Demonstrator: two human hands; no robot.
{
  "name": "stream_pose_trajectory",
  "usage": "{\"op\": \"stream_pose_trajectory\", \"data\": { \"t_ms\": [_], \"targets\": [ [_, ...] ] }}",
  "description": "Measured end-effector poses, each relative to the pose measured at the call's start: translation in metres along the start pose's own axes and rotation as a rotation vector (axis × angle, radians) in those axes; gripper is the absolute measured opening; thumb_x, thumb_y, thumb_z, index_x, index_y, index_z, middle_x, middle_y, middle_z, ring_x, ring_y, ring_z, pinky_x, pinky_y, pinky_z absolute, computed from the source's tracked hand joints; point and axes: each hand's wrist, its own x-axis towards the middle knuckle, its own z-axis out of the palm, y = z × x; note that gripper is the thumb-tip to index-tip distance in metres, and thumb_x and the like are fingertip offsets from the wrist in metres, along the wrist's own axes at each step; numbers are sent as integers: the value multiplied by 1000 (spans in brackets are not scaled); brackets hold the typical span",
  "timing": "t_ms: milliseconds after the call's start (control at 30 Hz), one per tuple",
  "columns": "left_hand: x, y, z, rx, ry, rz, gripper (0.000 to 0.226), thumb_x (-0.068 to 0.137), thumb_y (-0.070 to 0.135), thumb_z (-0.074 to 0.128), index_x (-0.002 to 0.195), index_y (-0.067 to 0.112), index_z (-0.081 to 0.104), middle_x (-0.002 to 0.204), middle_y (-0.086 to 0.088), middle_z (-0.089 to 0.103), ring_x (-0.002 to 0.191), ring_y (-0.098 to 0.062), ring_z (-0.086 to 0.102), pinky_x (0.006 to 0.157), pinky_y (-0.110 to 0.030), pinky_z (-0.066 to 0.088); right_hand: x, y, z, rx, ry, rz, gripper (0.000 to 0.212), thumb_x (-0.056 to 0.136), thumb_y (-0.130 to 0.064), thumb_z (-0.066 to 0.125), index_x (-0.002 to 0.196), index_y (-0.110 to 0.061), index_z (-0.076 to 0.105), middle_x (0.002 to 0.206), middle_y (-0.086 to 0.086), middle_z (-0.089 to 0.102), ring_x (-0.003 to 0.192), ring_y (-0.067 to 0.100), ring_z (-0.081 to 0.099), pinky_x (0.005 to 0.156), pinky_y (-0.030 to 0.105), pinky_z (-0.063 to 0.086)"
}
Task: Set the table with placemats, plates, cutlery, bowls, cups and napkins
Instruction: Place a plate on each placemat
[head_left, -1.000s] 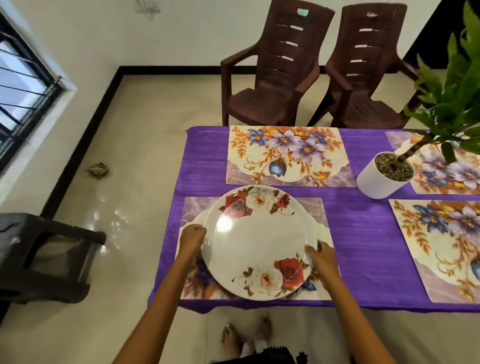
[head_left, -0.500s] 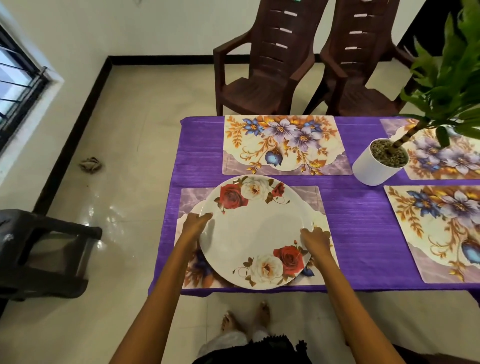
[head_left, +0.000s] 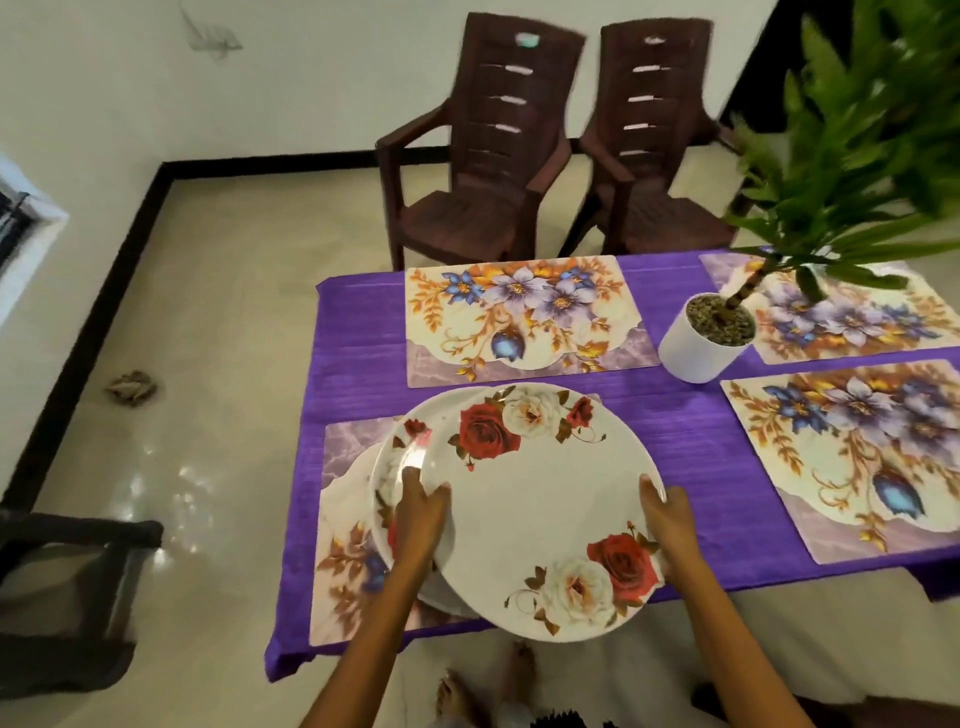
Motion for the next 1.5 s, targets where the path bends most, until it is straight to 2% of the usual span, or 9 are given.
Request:
{"op": "stream_pose_trajectory", "data": {
  "t_ms": [200,333,467,567,800,867,1100,1333,1500],
  "targets": [
    [-13,39,58,-16,-144,208,37,94,15,50,130,17,42,117,-10,59,95,-24,53,87,-36,44,11,18,-68,62,217,-37,25,97,-32,48,105,-8,44,102,11,51,89,26,51,74,37,43],
    [-37,73,120,-44,-279,335,35,90,30,56,122,38,44,126,2,50,116,-26,50,105,-48,37,28,33,-135,194,339,-55,29,97,-28,50,116,-5,50,113,13,57,95,27,52,76,33,39],
    [-57,106,196,103,-430,429,51,94,21,48,142,15,32,135,-5,46,125,-28,45,100,-35,39,58,46,-207,246,417,-81,33,99,-23,47,127,-6,48,119,7,52,104,28,50,80,30,35],
    [-63,122,263,59,-438,519,70,73,32,47,138,8,37,127,2,46,118,-19,47,89,-20,32,94,57,-260,226,446,-66,32,98,-22,48,126,-6,51,124,16,56,101,28,52,77,30,38],
    [-63,155,425,109,-354,430,59,80,-8,53,136,-3,36,139,-20,43,129,-34,42,102,-29,32,205,65,-372,155,397,-39,44,98,-35,46,135,-11,45,138,14,49,121,35,49,100,44,41],
    [-66,165,450,187,-329,392,62,84,-12,52,141,-2,31,142,-18,40,130,-33,41,101,-28,32,226,64,-389,152,364,-54,41,99,-32,44,132,-8,46,134,12,51,118,33,51,96,38,41],
    [-63,179,502,455,-254,304,74,93,13,53,149,3,6,142,-21,42,124,-37,46,97,-35,37,289,54,-416,82,270,-12,39,100,-26,43,136,-10,42,135,13,51,121,33,49,101,46,43],
    [-57,181,507,465,-165,244,64,93,13,54,147,9,20,150,-12,33,132,-33,38,105,-39,34,318,58,-410,-86,240,-109,34,99,-18,45,128,-2,51,131,18,51,118,31,49,100,38,39],
    [-39,189,495,613,-206,200,65,86,25,61,143,11,31,138,-10,49,121,-34,50,97,-44,41,322,52,-408,-121,202,-82,37,98,-20,47,130,-1,49,132,18,49,120,31,48,99,35,38]
  ]
}}
